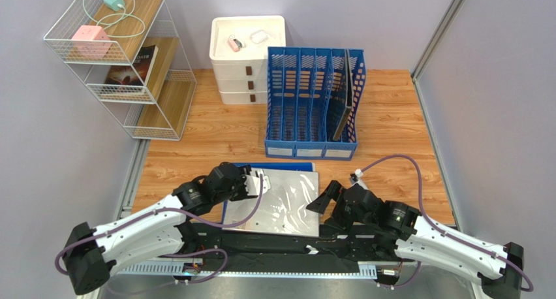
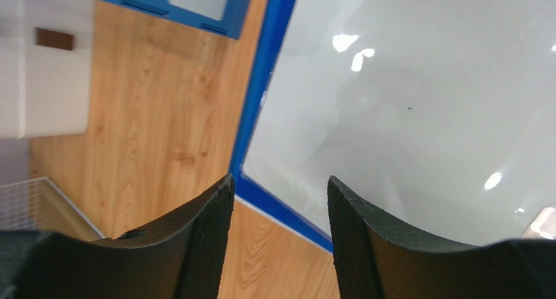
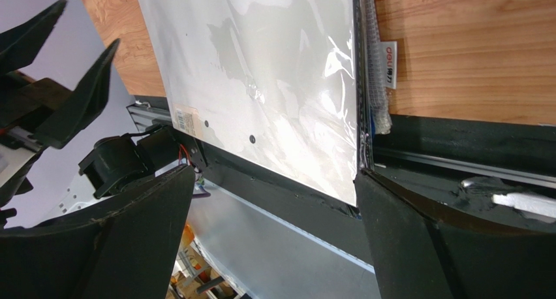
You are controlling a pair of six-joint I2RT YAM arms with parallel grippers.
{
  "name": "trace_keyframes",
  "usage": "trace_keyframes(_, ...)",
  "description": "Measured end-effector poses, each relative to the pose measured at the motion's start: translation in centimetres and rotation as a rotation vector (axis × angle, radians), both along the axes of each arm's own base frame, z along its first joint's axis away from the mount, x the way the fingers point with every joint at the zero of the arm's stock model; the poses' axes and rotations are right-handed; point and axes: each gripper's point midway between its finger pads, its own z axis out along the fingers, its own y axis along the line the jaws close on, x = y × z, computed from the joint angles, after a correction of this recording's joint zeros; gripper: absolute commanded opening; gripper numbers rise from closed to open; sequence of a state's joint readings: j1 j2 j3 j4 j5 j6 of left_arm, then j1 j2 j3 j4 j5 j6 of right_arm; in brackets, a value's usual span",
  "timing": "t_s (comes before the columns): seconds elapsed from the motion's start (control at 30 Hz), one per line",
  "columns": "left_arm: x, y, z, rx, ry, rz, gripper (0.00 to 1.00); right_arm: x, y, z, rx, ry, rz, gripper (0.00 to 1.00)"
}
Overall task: Organize the desk
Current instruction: Pick up the folder from the corner of the board.
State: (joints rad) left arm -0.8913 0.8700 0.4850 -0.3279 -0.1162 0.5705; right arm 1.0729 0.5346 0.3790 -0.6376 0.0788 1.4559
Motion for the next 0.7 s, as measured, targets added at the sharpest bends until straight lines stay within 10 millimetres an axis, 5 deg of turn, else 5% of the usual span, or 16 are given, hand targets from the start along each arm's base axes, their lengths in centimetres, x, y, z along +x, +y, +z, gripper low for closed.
trace_keyframes(0.23,2.0,4.7,2.2,0.008,-0.082,0.114,0.6,-0.3,-0.3,-0.2,0.013,0.018,-0.012,1.0)
trace_keyframes(0.4,2.3,8.0,-0.9,0.133,-0.024,0.162,0.58,-1.4,-0.5,-2.8,-0.04,0.098,0.008,1.0)
trace_keyframes(0.5,1.2,8.4,-3.4,0.197,0.052,0.121,0.58,-2.1,-0.4,-3.5,-0.059,0.135,0.031,1.0)
trace_keyframes(0.7,0.3,8.4,-4.8,0.225,0.105,0.076,0.58,-3.0,0.8,-3.4,0.003,0.155,0.07,1.0)
